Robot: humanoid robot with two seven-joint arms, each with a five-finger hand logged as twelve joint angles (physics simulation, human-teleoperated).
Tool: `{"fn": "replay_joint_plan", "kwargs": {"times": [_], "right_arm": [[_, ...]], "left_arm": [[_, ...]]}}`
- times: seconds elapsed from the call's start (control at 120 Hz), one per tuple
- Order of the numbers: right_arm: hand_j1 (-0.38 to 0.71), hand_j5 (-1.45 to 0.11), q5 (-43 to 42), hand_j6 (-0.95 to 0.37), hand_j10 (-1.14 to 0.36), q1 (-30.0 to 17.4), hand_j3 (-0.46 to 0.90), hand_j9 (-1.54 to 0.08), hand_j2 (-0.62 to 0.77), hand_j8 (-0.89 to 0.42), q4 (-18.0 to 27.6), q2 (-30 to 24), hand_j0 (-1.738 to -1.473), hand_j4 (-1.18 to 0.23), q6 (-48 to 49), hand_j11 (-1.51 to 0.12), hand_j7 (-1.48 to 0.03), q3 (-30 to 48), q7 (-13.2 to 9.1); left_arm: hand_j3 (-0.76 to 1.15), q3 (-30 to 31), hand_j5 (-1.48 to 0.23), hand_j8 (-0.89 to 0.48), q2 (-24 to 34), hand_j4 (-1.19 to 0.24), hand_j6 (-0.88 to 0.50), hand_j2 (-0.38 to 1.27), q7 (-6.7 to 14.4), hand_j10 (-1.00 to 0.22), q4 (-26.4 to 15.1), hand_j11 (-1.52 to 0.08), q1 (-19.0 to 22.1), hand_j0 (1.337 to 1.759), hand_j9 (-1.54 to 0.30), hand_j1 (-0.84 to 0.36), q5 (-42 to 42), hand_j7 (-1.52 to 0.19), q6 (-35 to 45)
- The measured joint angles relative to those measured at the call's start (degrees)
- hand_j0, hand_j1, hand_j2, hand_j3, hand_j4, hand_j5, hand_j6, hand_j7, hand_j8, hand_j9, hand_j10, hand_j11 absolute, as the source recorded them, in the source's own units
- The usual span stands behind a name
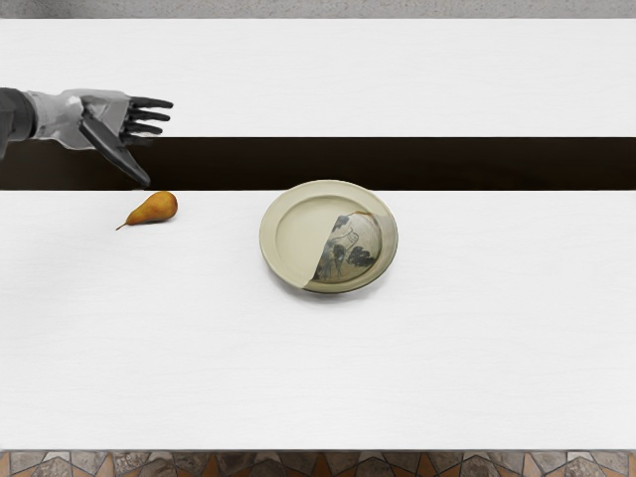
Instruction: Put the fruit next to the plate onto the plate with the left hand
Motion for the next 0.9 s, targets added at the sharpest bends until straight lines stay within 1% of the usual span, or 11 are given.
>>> {"fn": "replay_joint_plan", "kwargs": {"times": [0.208,0.267,0.383,0.433,0.492,0.55,0.617,0.725,0.875,0.9], "right_arm": [[-0.32,-0.03,-0.2,-0.02,-0.02,-0.3,0.00,-0.03,0.00,-0.02,0.2,0.0,-1.658,-0.02,0.0,-0.03,-0.03,-0.1,-0.1],[-0.32,-0.03,-0.2,-0.02,-0.02,-0.3,0.00,-0.03,0.00,-0.02,0.2,0.0,-1.658,-0.02,0.0,-0.03,-0.03,-0.1,-0.1],[-0.32,-0.03,-0.2,-0.02,-0.02,-0.3,0.00,-0.03,0.00,-0.02,0.2,0.0,-1.658,-0.02,0.0,-0.03,-0.03,-0.1,-0.2],[-0.32,-0.03,-0.2,-0.02,-0.02,-0.3,0.00,-0.03,0.00,-0.02,0.2,0.0,-1.658,-0.02,0.0,-0.03,-0.03,-0.1,-0.2],[-0.32,-0.03,-0.2,-0.02,-0.02,-0.4,0.00,-0.03,0.00,-0.02,0.2,0.0,-1.658,-0.02,0.0,-0.03,-0.03,-0.1,-0.2],[-0.32,-0.03,-0.2,-0.02,-0.02,-0.4,0.00,-0.03,0.00,-0.02,0.2,0.0,-1.658,-0.02,0.0,-0.03,-0.03,-0.2,-0.2],[-0.32,-0.03,-0.2,-0.02,-0.02,-0.4,0.00,-0.03,0.00,-0.02,0.2,0.0,-1.658,-0.02,0.0,-0.03,-0.03,-0.2,-0.2],[-0.32,-0.03,-0.2,-0.02,-0.02,-0.4,0.00,-0.03,0.00,-0.02,0.2,0.0,-1.658,-0.02,0.0,-0.03,-0.03,-0.2,-0.2],[-0.32,-0.03,-0.2,-0.02,-0.02,-0.4,0.00,-0.03,0.00,-0.02,0.2,0.0,-1.658,-0.02,0.0,-0.03,-0.03,-0.2,-0.2],[-0.32,-0.03,-0.2,-0.02,-0.02,-0.4,0.00,-0.03,0.00,-0.02,0.2,0.0,-1.658,-0.02,0.0,-0.03,-0.03,-0.2,-0.2]], "left_arm": [[0.00,0.1,0.00,0.00,0.0,0.00,0.00,0.00,0.1,0.00,0.0,0.00,0.2,1.658,0.00,0.35,0.2,0.00,0.0],[0.00,0.1,0.00,0.00,0.0,0.00,0.00,0.00,0.1,0.00,0.0,0.00,-1.3,1.658,0.00,0.35,2.0,0.00,0.0],[0.00,0.1,0.00,0.00,-0.9,0.00,0.00,0.00,0.3,0.00,0.0,0.00,-4.1,1.658,0.00,0.35,9.0,0.00,0.0],[0.00,0.1,0.00,0.00,-1.0,0.00,0.00,0.00,1.0,0.00,0.0,0.00,-4.9,1.658,0.00,0.35,11.9,0.00,0.0],[0.00,0.2,0.00,0.00,-1.2,0.00,0.00,0.00,2.5,0.00,0.0,0.00,-5.7,1.658,0.00,0.35,14.3,0.00,0.0],[0.00,0.2,0.00,0.00,-1.8,0.00,0.00,0.00,3.8,0.00,0.1,0.00,-6.2,1.658,0.00,0.35,15.7,0.00,0.0],[0.00,0.5,0.00,0.00,-1.8,0.00,0.00,0.00,4.7,0.00,0.2,0.00,-6.8,1.658,0.00,0.35,16.7,0.00,0.0],[0.00,3.4,0.00,0.00,-1.8,0.00,0.00,0.00,5.6,0.00,0.1,0.00,-8.8,1.658,0.00,0.35,17.3,0.00,0.0],[0.00,9.6,0.00,0.00,-1.9,0.00,0.00,0.00,6.0,0.00,-0.6,0.00,-11.5,1.658,0.00,0.35,16.9,0.00,0.0],[0.00,10.9,0.00,0.00,-1.9,0.00,0.00,0.00,6.2,0.00,-0.9,0.00,-12.4,1.658,0.00,0.35,16.3,0.00,0.0]]}}
